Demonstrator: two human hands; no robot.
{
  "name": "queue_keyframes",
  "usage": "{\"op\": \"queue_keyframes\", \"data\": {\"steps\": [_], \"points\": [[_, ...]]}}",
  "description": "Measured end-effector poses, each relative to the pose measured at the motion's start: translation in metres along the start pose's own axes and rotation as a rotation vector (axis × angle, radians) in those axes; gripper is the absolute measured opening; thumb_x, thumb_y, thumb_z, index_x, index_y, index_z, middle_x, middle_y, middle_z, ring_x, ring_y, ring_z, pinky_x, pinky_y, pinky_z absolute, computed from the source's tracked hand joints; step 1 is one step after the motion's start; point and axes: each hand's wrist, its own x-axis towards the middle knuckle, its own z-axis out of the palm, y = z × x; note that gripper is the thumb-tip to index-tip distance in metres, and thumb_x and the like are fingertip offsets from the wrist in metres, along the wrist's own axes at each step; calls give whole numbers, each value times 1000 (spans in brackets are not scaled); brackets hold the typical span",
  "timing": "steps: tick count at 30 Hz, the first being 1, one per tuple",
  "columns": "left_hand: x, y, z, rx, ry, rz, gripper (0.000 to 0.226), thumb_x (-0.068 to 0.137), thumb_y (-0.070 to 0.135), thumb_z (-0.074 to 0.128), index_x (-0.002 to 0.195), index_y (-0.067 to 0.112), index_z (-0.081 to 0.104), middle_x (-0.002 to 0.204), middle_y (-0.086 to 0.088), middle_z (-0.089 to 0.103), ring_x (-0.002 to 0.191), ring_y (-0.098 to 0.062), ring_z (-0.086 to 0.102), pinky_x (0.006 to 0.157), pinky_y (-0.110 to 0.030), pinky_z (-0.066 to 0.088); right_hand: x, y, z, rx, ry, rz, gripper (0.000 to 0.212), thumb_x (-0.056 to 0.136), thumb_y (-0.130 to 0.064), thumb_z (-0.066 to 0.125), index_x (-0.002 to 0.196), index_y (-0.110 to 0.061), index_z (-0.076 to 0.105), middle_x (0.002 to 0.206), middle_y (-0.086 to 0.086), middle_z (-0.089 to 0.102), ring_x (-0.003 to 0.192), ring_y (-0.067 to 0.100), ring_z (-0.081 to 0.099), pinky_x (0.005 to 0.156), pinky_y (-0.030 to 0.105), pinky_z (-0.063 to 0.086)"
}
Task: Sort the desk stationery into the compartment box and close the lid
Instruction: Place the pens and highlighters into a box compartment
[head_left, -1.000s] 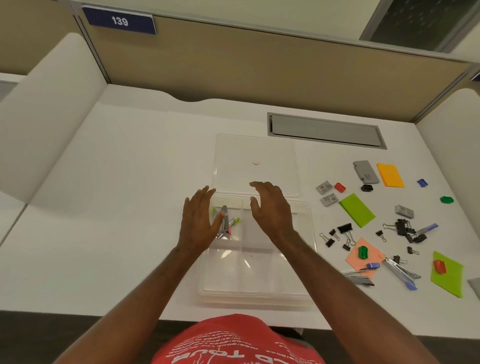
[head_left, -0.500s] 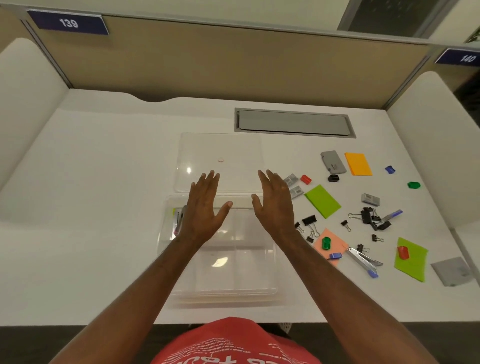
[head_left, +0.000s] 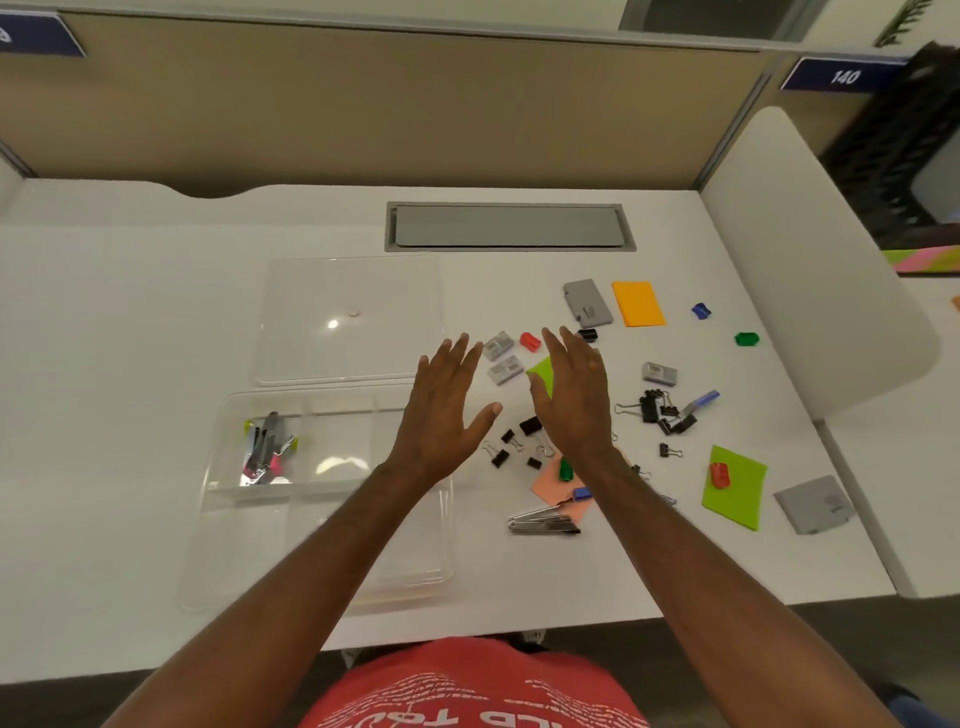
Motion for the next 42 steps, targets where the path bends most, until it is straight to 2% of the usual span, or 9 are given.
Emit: {"op": "queue_keyframes", "data": {"steps": [9, 12, 17, 22, 28, 37, 40, 42], "points": [[17, 61, 55, -57, -175, 57, 74, 97, 48, 52, 157, 19, 18, 166, -3, 10, 154, -18, 1, 125, -43, 5, -4, 87, -23, -50, 39, 114, 58, 101, -32, 49, 154, -13, 32, 159, 13, 32, 148, 29, 28, 123, 43, 17], [23, 79, 71, 2, -266, 143, 75, 98, 47, 52, 157, 16, 18, 166, -5, 10, 154, -21, 0, 125, -46, 4, -9, 114, -30, -58, 37, 141, 58, 101, -31, 50, 153, -13, 32, 158, 13, 34, 147, 28, 29, 123, 44, 19], [29, 102, 89, 70, -441, 275, 83, 96, 49, 54, 158, 19, 7, 166, -3, 11, 154, -23, -1, 124, -49, 3, -18, 157, -41, -71, 19, 169, 59, 99, -27, 53, 153, -14, 34, 157, 13, 36, 146, 29, 32, 122, 44, 22], [34, 104, 89, 205, -507, 409, 84, 95, 50, 53, 158, 21, 6, 166, -3, 9, 154, -24, 1, 125, -47, 2, -24, 191, -45, -65, -18, 175, 57, 100, -28, 52, 152, -15, 35, 157, 13, 36, 146, 29, 31, 122, 45, 22], [27, 89, 81, 269, -527, 233, 82, 97, 51, 48, 158, 22, 2, 167, -4, 2, 154, -23, -5, 124, -47, 0, -24, 212, -46, -21, -18, 125, 55, 100, -27, 53, 151, -14, 38, 155, 13, 39, 145, 29, 34, 121, 45, 24], [-26, 83, 88, 379, -495, 178, 85, 90, 62, 49, 157, 22, 16, 166, -5, 8, 154, -26, 1, 124, -50, 4, -46, 189, -41, 129, 17, -99, 55, 90, -14, 66, 142, -9, 50, 138, 12, 57, 129, 29, 52, 109, 48, 40], [-40, 81, 89, 459, -459, 206, 86, 84, 68, 56, 150, 17, 35, 163, -9, 21, 152, -30, 12, 122, -55, 12, -64, 179, -38, 71, -30, -208, 54, 91, -17, 66, 142, -10, 51, 123, 10, 64, 113, 30, 59, 99, 44, 46], [-46, 80, 88, 513, -456, 209, 82, 79, 69, 62, 141, 17, 47, 160, -11, 29, 151, -32, 18, 120, -58, 16, -77, 174, -37, 23, -120, -263, 55, 93, -24, 63, 144, -12, 48, 111, 8, 65, 100, 29, 60, 88, 42, 47]]}}
